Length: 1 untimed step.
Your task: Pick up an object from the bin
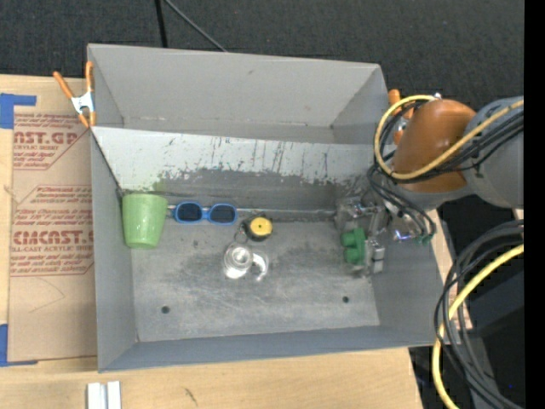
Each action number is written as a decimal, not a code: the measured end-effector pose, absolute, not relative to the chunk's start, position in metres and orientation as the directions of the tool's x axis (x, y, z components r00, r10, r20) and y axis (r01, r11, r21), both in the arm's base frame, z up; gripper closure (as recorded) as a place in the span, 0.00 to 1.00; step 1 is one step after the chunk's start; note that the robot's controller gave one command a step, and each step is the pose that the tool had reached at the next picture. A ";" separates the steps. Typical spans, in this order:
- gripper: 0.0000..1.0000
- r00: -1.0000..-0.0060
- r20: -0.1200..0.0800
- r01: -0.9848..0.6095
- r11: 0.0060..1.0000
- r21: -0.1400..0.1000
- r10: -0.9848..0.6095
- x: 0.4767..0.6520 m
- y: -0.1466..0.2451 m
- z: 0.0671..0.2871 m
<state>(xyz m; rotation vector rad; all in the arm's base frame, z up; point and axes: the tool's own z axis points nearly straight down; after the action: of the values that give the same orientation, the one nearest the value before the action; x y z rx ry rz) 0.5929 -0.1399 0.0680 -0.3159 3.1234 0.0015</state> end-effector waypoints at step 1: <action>1.00 -0.980 -0.003 -0.201 0.980 0.001 -0.201 0.593 -0.140 0.070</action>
Offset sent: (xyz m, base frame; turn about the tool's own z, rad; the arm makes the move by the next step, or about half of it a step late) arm 0.0000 0.0000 0.0000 0.0000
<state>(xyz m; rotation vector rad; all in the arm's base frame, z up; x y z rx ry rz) 0.5930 -0.1395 0.0700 -0.3167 3.1229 0.0018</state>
